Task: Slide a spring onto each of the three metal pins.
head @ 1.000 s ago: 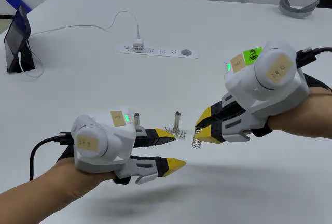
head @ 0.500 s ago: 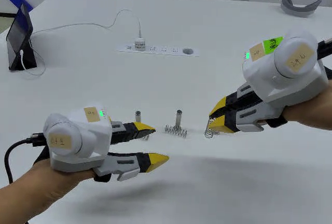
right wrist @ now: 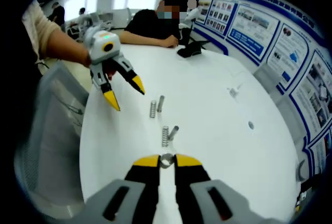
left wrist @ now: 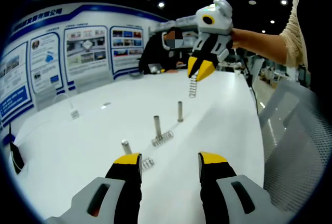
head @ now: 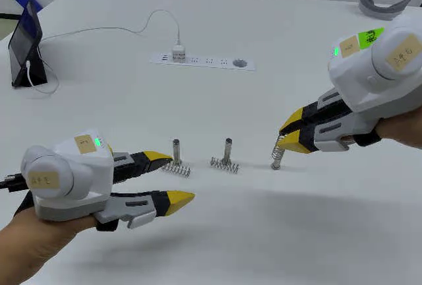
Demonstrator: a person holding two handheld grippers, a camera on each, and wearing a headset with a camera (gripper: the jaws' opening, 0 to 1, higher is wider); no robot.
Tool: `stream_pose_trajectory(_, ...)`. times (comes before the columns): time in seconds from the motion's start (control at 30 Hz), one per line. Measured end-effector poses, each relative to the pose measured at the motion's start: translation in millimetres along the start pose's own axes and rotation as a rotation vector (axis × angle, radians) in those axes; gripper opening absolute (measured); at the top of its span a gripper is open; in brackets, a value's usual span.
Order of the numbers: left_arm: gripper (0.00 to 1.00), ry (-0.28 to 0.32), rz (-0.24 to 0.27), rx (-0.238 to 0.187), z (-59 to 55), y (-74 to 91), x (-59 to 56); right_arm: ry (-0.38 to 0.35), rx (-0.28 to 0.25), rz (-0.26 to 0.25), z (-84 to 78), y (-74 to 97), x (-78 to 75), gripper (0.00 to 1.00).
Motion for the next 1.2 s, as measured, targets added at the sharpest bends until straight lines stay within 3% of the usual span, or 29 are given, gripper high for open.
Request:
stream_pose_trajectory(0.27, 0.47, 0.026, 0.043, 0.004, -5.0, 9.6, 8.9, -0.012, -0.004, -0.039, 0.6, 5.6, -19.4, 0.11)
stream_pose_trajectory(0.47, 0.5, 0.038, 0.062, 0.005, -6.8, 12.6, 13.6, -0.029, 0.008, -0.058, -6.9, -0.2, -31.6, 0.11)
stream_pose_trajectory(1.2, 0.56, 0.057, 0.071, 0.019, -14.2, 13.9, 13.9, -0.072, 0.041, -0.056, -25.5, -21.4, -41.5, 0.11)
Point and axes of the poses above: the centre of the closed fingertips' face, and the gripper's own axes: y roughly backward along the fingers, x roughly to its left, z roughly out of its top, the point moved 1 cm from there along y, roughly backward along the fingers, and after that the axes turned 4 degrees about -y, right-handed, at the moved point
